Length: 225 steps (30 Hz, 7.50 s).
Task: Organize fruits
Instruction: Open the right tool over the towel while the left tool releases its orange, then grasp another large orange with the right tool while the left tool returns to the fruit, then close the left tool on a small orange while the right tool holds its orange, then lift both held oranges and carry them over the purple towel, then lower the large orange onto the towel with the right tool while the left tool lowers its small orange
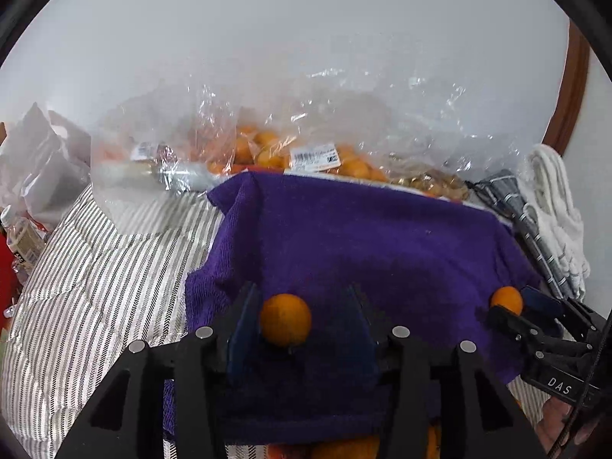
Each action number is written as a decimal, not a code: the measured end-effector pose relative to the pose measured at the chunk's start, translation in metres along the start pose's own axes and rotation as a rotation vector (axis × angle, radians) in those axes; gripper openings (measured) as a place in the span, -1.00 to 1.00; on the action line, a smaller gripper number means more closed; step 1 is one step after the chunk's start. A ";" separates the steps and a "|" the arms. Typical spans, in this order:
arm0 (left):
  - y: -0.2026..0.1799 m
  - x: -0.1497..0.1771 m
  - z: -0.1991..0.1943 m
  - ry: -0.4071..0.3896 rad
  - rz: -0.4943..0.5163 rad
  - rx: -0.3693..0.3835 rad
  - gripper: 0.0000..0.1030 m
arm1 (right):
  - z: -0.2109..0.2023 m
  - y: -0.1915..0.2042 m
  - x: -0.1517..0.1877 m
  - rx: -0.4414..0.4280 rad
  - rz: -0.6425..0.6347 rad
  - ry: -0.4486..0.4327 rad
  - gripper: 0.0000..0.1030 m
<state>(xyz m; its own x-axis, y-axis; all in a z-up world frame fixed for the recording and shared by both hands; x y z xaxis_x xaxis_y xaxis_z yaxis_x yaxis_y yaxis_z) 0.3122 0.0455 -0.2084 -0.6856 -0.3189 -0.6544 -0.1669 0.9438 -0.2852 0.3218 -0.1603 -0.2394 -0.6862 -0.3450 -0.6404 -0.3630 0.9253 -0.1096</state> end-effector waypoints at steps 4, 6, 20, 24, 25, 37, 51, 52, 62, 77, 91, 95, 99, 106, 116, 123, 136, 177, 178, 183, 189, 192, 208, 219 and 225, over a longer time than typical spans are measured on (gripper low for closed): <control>-0.001 -0.002 -0.007 -0.042 0.006 0.009 -0.11 | -0.009 0.006 -0.004 -0.011 0.024 0.012 0.40; 0.001 -0.002 -0.012 -0.063 0.007 0.008 -0.11 | -0.016 0.008 -0.003 -0.022 0.041 0.007 0.40; 0.033 0.016 -0.049 -0.104 0.000 0.022 -0.08 | -0.075 0.023 0.034 0.022 0.050 0.002 0.35; 0.049 0.031 -0.064 -0.082 0.006 0.022 -0.06 | -0.081 0.035 0.046 -0.005 0.054 -0.001 0.21; 0.053 0.034 -0.066 -0.073 0.006 0.022 -0.06 | -0.082 0.040 0.050 -0.019 0.055 0.001 0.19; 0.083 0.050 -0.085 -0.033 -0.053 0.028 -0.01 | -0.059 0.067 0.064 -0.092 0.010 0.058 0.14; 0.070 0.063 -0.075 0.056 -0.031 0.070 -0.01 | -0.030 0.076 0.060 -0.050 -0.053 0.099 -0.18; 0.069 0.064 -0.074 0.062 -0.027 0.074 -0.01 | -0.030 0.075 0.060 -0.047 -0.055 0.096 -0.18; 0.060 0.074 -0.068 0.123 -0.012 0.109 -0.01 | -0.050 0.045 0.065 -0.025 0.010 0.040 -0.19; 0.053 0.069 -0.059 0.161 -0.067 0.148 -0.02 | -0.058 0.021 0.075 -0.011 0.031 0.019 -0.19; 0.032 0.085 -0.050 0.164 0.125 0.048 -0.04 | -0.058 0.022 0.076 -0.017 0.040 0.026 -0.19; 0.023 0.085 -0.046 0.200 0.148 0.044 -0.03 | -0.057 0.021 0.076 -0.023 0.048 0.028 -0.19; 0.021 0.089 -0.047 0.201 0.157 0.055 -0.02 | -0.056 0.020 0.076 -0.026 0.053 0.030 -0.19; 0.038 0.088 -0.048 0.192 0.099 0.062 -0.59 | -0.057 0.019 0.077 -0.031 0.071 0.027 -0.19; 0.052 0.085 -0.051 0.223 -0.003 0.127 -0.60 | -0.059 0.019 0.077 -0.027 0.083 0.017 -0.19; 0.033 0.086 -0.044 0.209 0.085 0.102 -0.60 | -0.067 0.019 0.075 -0.034 0.088 -0.006 -0.19; 0.032 0.073 -0.027 0.187 0.068 0.047 -0.51 | -0.076 0.013 0.071 -0.042 0.118 -0.051 -0.19; -0.006 -0.008 -0.104 -0.031 0.039 0.218 -0.57 | -0.114 -0.012 0.004 0.007 0.104 -0.131 -0.19; -0.009 -0.010 -0.101 -0.032 0.035 0.222 -0.57 | -0.112 -0.013 -0.002 0.000 0.114 -0.139 -0.19; -0.019 -0.017 -0.075 -0.033 0.014 0.219 -0.57 | -0.095 -0.014 -0.022 -0.016 0.125 -0.156 -0.19; -0.012 0.000 -0.045 -0.010 0.036 0.186 -0.57 | -0.060 -0.017 -0.018 -0.032 0.131 -0.124 -0.19; -0.009 0.010 -0.032 0.029 0.051 0.168 -0.57 | -0.045 -0.019 -0.008 -0.035 0.132 -0.097 -0.19; -0.011 0.019 -0.018 0.038 0.092 0.134 -0.57 | -0.025 -0.022 0.011 -0.015 0.116 -0.038 -0.19; -0.003 0.020 -0.009 0.065 0.073 0.099 -0.57 | -0.020 -0.017 0.015 -0.018 0.098 -0.009 -0.19; 0.000 0.022 -0.005 0.077 0.076 0.079 -0.57 | -0.017 -0.014 0.016 -0.009 0.077 0.001 -0.19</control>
<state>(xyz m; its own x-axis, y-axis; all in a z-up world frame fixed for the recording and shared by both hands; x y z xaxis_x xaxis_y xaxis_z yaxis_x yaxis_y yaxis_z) 0.2936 0.0388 -0.2190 -0.7469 -0.2361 -0.6216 -0.0580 0.9544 -0.2928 0.3055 -0.1816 -0.2347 -0.7132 -0.2727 -0.6457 -0.3144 0.9478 -0.0530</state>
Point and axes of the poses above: each gripper's, at about its wrist camera, not at the fingertips, and z roughly the way its jaws point, y to its left, x to its underside, the point moved 9 cm from there along z, roughly the way its jaws point, and after that the axes turned 13 degrees about -z, right-handed, at the moved point
